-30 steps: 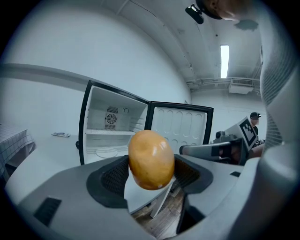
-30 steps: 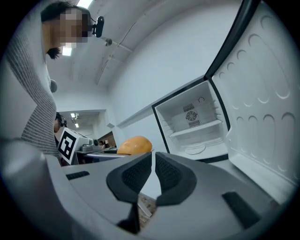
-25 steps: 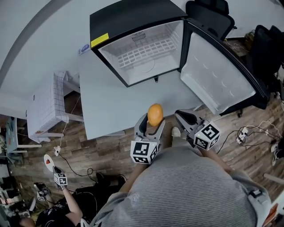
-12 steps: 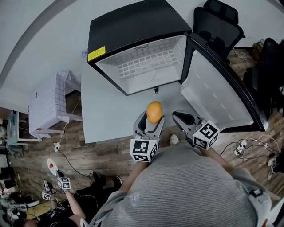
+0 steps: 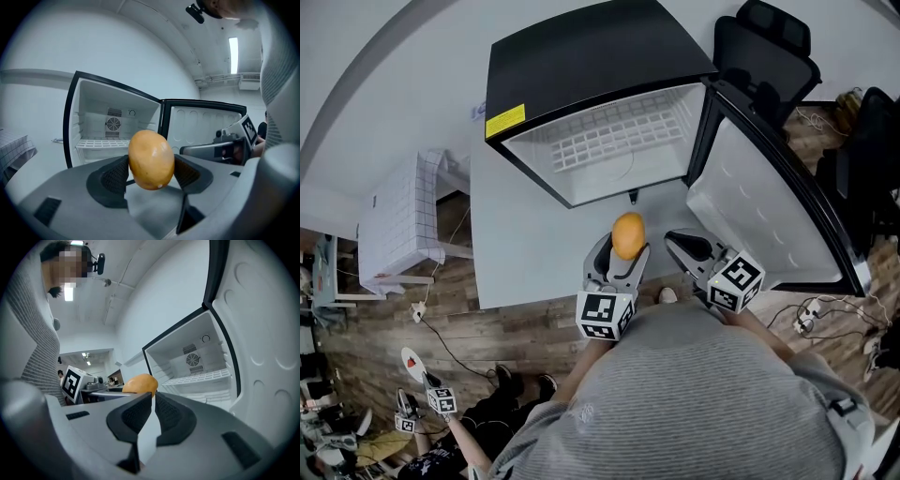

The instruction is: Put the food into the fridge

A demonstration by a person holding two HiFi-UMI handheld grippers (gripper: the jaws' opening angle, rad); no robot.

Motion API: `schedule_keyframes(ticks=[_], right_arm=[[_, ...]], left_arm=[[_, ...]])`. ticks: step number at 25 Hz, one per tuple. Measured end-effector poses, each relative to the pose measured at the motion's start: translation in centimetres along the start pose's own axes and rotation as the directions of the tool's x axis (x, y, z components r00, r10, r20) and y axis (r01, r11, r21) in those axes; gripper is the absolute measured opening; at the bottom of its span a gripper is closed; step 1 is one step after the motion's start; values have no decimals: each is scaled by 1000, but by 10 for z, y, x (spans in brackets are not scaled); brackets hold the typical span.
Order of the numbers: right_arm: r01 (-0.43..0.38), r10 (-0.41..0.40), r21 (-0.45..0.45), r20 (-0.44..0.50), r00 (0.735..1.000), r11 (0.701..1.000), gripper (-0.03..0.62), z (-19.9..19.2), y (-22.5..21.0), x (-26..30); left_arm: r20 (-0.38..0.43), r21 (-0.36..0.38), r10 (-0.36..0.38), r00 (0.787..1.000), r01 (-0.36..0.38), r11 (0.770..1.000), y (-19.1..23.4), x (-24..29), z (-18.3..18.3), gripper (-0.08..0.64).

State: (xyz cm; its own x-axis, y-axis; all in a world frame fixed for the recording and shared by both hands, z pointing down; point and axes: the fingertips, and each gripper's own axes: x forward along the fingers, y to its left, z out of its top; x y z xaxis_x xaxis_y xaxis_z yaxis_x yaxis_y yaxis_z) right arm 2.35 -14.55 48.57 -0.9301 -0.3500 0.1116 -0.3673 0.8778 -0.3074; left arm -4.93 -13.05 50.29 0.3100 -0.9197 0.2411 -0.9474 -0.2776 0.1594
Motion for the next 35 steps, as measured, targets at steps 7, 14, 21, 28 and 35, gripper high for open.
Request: schedule_keyframes(ticks=[7, 14, 21, 28, 35], right_arm=[[36, -36, -14, -1, 999, 999, 14, 9, -4, 21], [77, -77, -2, -3, 997, 997, 14, 8, -10, 29], [110, -110, -2, 1, 994, 994, 14, 10, -17, 30], [113, -113, 1, 7, 994, 994, 14, 11, -17, 32], [123, -123, 8, 0, 992, 992, 14, 6, -17, 30]], left_arm=[[-23, -12, -43, 999, 43, 999, 21, 10, 4, 305], [-53, -33, -58, 997, 56, 998, 38, 20, -4, 305], [-67, -44, -73, 995, 70, 997, 43, 26, -8, 305], [-75, -39, -74, 994, 72, 997, 47, 28, -9, 305], [-108, -40, -51, 993, 47, 998, 68, 41, -24, 305]])
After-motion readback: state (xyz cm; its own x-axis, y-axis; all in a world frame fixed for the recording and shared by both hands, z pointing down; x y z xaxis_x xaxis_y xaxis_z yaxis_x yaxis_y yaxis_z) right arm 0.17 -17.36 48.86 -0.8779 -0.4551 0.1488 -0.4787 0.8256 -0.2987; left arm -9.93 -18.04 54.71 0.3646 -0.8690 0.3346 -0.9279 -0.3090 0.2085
